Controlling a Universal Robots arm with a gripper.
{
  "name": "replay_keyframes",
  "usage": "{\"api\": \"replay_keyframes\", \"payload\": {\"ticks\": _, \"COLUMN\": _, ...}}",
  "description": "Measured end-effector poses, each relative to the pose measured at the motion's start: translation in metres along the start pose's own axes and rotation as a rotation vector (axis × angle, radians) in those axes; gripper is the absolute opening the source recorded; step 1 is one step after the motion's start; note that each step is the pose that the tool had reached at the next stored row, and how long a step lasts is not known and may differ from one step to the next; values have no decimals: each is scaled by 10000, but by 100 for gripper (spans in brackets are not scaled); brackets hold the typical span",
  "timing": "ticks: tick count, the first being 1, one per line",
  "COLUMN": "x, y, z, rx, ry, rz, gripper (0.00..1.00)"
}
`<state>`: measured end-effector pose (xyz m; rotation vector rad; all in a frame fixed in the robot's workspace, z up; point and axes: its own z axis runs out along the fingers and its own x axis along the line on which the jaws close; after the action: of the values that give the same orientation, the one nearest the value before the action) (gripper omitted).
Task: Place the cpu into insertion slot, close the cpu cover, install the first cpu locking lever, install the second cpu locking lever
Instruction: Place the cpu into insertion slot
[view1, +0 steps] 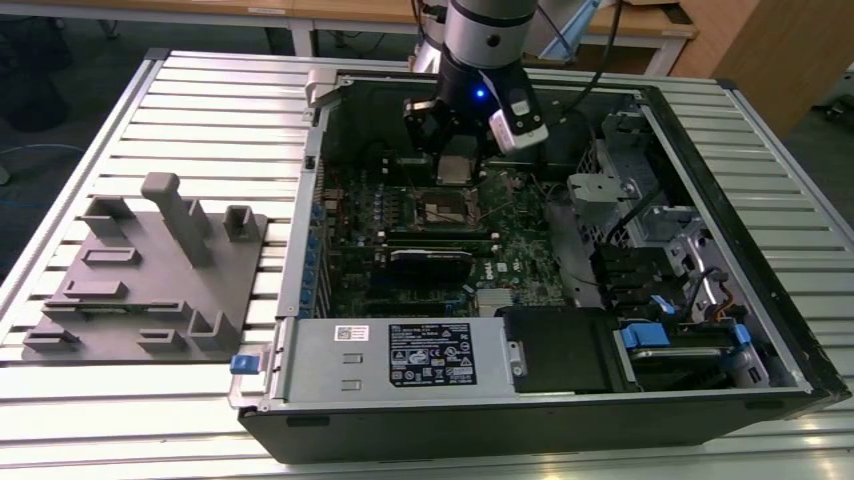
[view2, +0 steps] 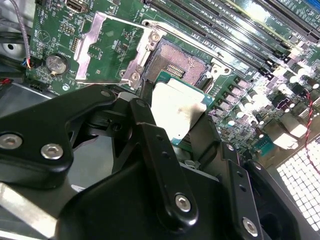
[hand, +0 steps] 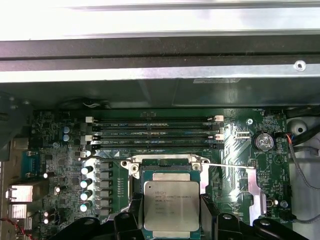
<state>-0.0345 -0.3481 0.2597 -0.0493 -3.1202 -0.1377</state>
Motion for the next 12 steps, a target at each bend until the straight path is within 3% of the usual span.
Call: {"api": "replay_keyframes", "payload": {"ticks": 12, "x": 6, "y": -10, "z": 92, "rx": 26, "ry": 2, "rz": -24, "gripper": 54}}
